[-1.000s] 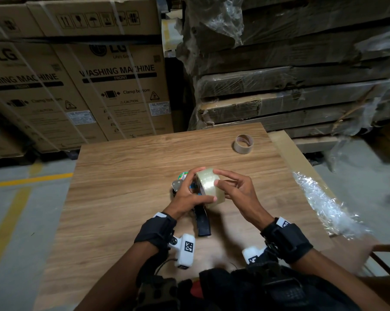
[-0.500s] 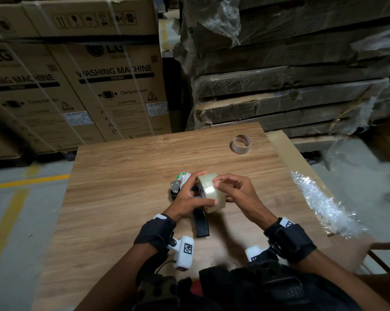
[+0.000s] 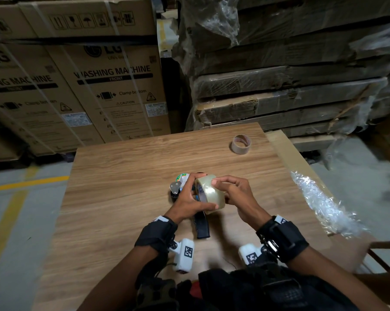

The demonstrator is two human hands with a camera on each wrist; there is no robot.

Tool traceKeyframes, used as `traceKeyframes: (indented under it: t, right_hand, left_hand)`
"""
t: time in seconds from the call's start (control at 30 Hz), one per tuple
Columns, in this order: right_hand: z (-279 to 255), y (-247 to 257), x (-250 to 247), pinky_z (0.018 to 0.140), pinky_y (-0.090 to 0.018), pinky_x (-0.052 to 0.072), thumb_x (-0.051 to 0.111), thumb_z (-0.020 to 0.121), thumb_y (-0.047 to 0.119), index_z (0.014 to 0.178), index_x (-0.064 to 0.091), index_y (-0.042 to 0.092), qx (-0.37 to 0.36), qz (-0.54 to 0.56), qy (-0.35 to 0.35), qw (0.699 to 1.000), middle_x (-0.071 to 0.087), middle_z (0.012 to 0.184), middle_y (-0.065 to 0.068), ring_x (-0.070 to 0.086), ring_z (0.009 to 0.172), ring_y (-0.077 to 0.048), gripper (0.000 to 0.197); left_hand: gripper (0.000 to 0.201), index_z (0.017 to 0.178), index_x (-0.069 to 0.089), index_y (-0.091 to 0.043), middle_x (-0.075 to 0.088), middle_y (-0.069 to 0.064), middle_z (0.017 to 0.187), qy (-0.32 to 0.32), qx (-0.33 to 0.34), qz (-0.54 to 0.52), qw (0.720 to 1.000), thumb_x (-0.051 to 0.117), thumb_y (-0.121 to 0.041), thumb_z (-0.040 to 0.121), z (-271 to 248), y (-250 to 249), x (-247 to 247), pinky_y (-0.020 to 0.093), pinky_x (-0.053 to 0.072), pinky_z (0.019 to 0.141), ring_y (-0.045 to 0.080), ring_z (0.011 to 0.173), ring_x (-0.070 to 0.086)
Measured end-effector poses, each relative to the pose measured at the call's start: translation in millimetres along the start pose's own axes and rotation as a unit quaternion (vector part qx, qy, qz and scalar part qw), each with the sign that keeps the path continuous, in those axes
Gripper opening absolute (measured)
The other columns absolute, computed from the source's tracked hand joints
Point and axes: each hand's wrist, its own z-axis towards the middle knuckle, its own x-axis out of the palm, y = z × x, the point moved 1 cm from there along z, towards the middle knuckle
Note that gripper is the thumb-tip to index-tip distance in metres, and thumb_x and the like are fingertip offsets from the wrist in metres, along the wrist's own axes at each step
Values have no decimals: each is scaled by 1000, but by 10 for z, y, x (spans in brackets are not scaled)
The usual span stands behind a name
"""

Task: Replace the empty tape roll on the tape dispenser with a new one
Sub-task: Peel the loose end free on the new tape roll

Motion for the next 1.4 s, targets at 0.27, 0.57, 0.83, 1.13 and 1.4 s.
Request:
traceKeyframes:
  t: [0.27,0.57,0.83,1.13,1.4]
  right_hand:
    - [21,24,35,52,-25,49,72,89,12,93,72,8,34,5,-9,999,69,83,-9,61,70,-21,5]
    - [0,108,32,63,-21,52,62,98,20,100,76,8,-16,9,25,1000,75,87,-2,66,75,-12,19]
    - [54,181,-175,82,-34,47,63,73,6,139,59,24,-18,-117,101,988,76,89,-7,64,84,-15,69]
    - [66,162,-258,75,-21,44,69,85,-6,156,37,22,-28,-205,177,962,61,74,1,56,74,-10,82]
    - [26,361,-281,71,-10,44,60,86,-16,152,41,18,-15,-257,244,935,70,69,20,59,69,8,77]
  left_hand:
    - [85,121,50,-28,57,5,125,8,12,-11,1000,96,-21,50,9,-25,22,39,56,85,24,101,65]
    - [69,125,57,-28,64,14,122,34,0,-37,999,91,-22,65,65,16,46,37,54,95,24,115,63]
    - [41,119,70,-19,69,0,122,-42,15,-22,999,82,-22,81,124,-55,-34,20,52,91,13,108,66]
    - [8,88,81,-18,77,-9,85,-77,92,167,979,80,-21,81,182,-189,-132,23,55,79,1,83,70]
    - [13,95,76,2,72,0,72,18,-65,0,998,71,-8,89,221,-126,-236,25,57,67,12,62,66]
